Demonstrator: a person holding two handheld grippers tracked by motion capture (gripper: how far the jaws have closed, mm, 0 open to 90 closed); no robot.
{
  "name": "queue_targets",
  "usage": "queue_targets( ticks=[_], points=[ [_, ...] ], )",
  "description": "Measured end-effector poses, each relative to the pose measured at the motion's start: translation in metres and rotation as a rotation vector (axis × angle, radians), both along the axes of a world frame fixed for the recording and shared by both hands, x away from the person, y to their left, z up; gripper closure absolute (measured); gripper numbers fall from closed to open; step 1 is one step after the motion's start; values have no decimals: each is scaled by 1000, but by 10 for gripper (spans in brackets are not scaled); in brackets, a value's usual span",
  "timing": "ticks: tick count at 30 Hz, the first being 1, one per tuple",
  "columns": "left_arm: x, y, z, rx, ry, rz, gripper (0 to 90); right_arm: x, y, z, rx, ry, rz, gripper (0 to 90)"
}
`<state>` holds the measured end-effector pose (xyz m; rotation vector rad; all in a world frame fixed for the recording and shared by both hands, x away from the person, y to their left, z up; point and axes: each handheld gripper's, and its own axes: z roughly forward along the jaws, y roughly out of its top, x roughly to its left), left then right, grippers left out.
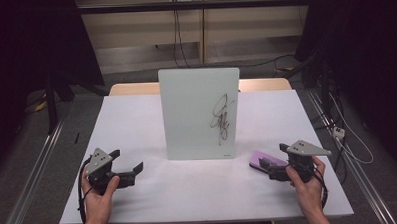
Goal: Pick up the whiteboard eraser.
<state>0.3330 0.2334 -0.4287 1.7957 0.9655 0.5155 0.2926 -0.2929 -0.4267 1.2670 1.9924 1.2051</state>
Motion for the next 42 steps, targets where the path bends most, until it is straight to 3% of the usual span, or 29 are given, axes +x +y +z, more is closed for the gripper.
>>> queue_targets(
  ticks=[5, 8, 13, 15, 26, 30, 42],
  points=[
    [1, 1, -1, -2, 4, 13, 41, 3, 3, 0, -5, 15, 14, 119],
    [1, 1, -1, -2, 4, 13, 41, 7, 5, -1, -19, 39, -13, 145],
    [3, 1, -3, 2, 17, 9, 41, 10, 4, 0, -8, 69, -1, 98],
    [5, 1, -4, 5, 25, 3, 42, 10, 5, 3, -36, 72, 9, 89],
    [5, 2, -4, -2, 20, -7, 45, 17, 1, 8, -64, 120, 77, 87],
    [4, 3, -4, 6, 19, -14, 45, 22, 1, 12, -78, 147, 138, 94],
    [6, -1, -4, 6, 16, -25, 45, 55, 7, 32, -142, 201, 210, 111]
  ],
)
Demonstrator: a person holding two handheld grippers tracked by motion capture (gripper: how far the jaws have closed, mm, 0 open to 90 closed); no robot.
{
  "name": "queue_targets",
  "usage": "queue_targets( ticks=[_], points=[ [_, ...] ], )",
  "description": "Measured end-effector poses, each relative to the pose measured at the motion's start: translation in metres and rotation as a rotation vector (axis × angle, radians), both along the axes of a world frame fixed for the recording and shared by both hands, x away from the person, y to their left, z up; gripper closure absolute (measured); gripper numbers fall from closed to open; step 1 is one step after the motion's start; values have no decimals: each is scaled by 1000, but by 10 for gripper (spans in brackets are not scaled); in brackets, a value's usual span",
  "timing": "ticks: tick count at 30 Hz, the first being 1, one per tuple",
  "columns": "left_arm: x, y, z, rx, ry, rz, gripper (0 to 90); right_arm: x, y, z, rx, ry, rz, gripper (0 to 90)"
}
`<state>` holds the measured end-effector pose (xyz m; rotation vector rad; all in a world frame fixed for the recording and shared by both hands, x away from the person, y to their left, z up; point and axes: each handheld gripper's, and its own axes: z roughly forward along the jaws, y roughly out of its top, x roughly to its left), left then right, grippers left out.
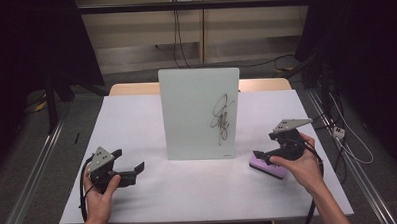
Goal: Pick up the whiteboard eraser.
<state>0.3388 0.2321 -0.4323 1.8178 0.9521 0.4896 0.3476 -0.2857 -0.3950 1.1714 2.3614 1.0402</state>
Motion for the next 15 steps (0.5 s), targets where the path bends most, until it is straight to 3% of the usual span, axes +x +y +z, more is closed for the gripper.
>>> queue_targets(
  ticks=[6, 7, 15],
  points=[
    [0, 1, 0, 3, 5, -8, 45, 10, -1, -3, -28, 26, 41, 139],
    [0, 1, 0, 2, 4, -8, 45, 10, -1, -5, -56, 35, 46, 135],
    [-1, 1, 0, -1, 4, -7, 45, 6, -7, -11, -114, 76, 109, 165]
  ],
)
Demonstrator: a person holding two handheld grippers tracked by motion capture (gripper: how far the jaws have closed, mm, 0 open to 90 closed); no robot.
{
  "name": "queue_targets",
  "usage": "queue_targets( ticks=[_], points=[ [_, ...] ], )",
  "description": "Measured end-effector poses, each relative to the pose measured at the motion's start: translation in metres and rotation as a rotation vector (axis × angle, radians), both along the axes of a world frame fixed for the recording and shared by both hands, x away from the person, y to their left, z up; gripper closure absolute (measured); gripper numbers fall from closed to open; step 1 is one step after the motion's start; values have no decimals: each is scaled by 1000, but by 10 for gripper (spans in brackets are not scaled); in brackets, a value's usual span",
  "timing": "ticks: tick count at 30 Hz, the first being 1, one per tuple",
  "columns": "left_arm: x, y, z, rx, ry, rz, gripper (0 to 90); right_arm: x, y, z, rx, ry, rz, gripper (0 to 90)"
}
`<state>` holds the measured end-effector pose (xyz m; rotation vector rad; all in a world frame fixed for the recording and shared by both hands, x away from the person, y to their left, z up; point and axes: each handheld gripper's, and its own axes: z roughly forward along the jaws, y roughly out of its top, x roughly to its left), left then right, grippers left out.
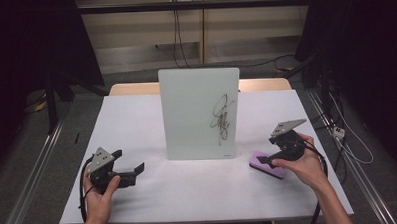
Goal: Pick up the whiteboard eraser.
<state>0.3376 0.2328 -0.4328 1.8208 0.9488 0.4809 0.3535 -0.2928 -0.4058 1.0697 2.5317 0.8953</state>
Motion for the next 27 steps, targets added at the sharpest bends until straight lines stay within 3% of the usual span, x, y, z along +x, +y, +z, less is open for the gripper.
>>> queue_targets(
  ticks=[6, 13, 27],
  points=[
    [-1, -1, 0, 1, 1, 3, 45, -2, -5, -4, -23, 55, 38, 222],
    [-1, 0, 0, 13, 4, -6, 45, -5, -1, -9, -103, 84, 84, 274],
    [0, 0, -2, 12, 12, -7, 45, -5, 4, -18, -173, 140, 153, 374]
  ],
)
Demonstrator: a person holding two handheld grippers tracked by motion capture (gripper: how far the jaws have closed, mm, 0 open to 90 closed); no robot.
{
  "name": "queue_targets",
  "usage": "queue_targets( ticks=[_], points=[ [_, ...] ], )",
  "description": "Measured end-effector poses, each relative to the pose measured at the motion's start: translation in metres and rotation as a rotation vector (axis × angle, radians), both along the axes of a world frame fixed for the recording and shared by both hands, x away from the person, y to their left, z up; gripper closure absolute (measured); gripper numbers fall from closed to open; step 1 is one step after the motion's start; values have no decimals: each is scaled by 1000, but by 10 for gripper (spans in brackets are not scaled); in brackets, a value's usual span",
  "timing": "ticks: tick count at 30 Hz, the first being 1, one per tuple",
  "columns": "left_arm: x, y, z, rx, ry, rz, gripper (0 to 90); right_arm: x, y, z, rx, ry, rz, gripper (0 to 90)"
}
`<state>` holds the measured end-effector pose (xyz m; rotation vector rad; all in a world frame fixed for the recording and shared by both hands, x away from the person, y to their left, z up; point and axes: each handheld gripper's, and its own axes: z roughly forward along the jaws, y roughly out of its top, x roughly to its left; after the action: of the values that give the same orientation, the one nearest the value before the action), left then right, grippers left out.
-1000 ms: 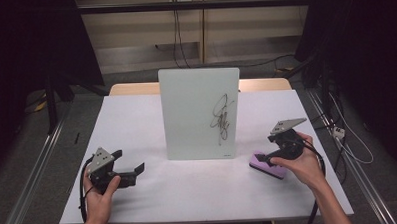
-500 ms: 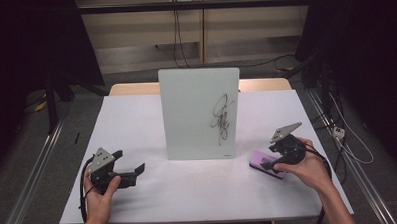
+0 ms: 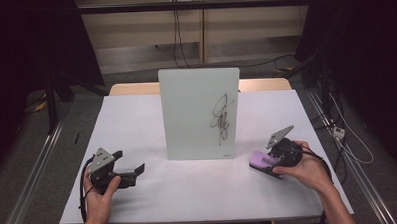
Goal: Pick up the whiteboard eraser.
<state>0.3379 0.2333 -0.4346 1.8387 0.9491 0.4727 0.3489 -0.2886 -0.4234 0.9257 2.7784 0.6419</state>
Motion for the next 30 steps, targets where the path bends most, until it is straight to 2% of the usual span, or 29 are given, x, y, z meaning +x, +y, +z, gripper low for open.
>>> queue_targets(
  ticks=[6, 10, 15, 18, 24, 25, 29, 30],
  points=[
    [0, -1, 0, 2, 1, -2, 45, 0, -1, 0, -6, -5, 1, 407],
    [-1, -1, 0, -5, 0, 0, 45, -1, 1, -1, -29, -5, 6, 400],
    [-1, -1, 0, 7, 3, -4, 45, -1, 4, 0, -61, -14, 13, 412],
    [-1, -1, 0, 4, 3, 1, 45, -1, 4, 0, -63, -11, 17, 413],
    [-2, 2, -2, -7, 9, 6, 45, 1, 3, 1, -30, 6, 11, 414],
    [-1, 2, -2, -10, 11, 8, 45, 1, 2, 2, -10, 3, 4, 415],
    [-1, 2, -2, -10, 10, 11, 45, 0, 2, 5, 7, -12, -9, 415],
    [-1, 3, -2, 2, 7, 3, 45, 1, 1, 5, 11, -17, -9, 415]
  ],
)
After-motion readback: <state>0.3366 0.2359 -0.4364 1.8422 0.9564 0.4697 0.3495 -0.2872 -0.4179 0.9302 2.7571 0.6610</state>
